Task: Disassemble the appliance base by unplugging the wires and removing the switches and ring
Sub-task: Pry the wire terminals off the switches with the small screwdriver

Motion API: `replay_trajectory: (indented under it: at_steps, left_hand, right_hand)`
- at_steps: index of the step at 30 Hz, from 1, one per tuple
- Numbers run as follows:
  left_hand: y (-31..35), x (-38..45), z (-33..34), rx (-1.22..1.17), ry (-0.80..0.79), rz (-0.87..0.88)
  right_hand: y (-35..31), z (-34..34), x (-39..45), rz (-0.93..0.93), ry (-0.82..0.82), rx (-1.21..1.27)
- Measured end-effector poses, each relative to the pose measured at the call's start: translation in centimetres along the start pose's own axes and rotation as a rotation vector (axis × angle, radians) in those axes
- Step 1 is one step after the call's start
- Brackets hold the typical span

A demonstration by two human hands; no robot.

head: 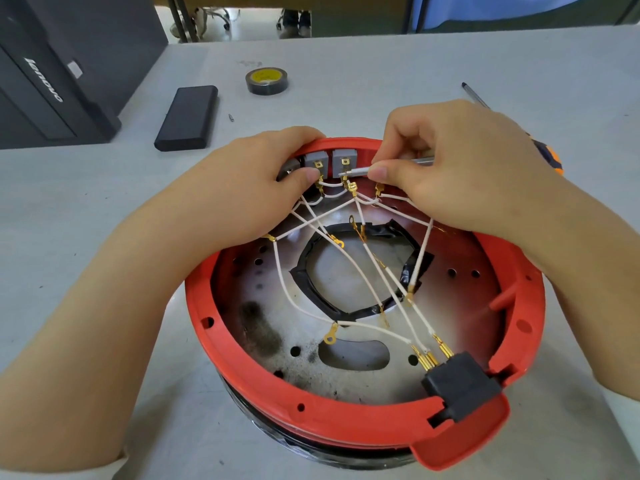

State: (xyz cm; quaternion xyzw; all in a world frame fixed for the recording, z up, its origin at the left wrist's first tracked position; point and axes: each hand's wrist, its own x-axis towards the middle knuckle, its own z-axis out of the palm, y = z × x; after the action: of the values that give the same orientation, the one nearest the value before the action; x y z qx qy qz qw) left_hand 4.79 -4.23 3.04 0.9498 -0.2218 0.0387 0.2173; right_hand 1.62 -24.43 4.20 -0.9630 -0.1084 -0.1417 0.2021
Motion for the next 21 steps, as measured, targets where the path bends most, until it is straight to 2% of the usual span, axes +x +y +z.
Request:
replay_trajectory:
  at_steps: [7, 11, 16, 21]
  left_hand:
    - [0.0, 0.0, 0.1, -0.019, -0.016, -0.017]
    - [0.2, -0.1, -0.1, -0.019, -0.016, -0.022]
    - [0.3, -0.2, -0.2, -0.016, -0.032, -0.036]
    - [0.3, -0.2, -0.1, -0.001, -0.039, -0.031]
  right_hand:
    - [0.0, 0.0, -0.1, 0.026, 0.015, 0.107]
    - [-0.1, -0.4, -0.5, 0.019, 0.024, 0.288]
    - [-0.1, -0.6, -0.5, 0.01, 0.046, 0.315]
    - [0.1, -1.2, -0.7, 0.078, 0.044, 0.617]
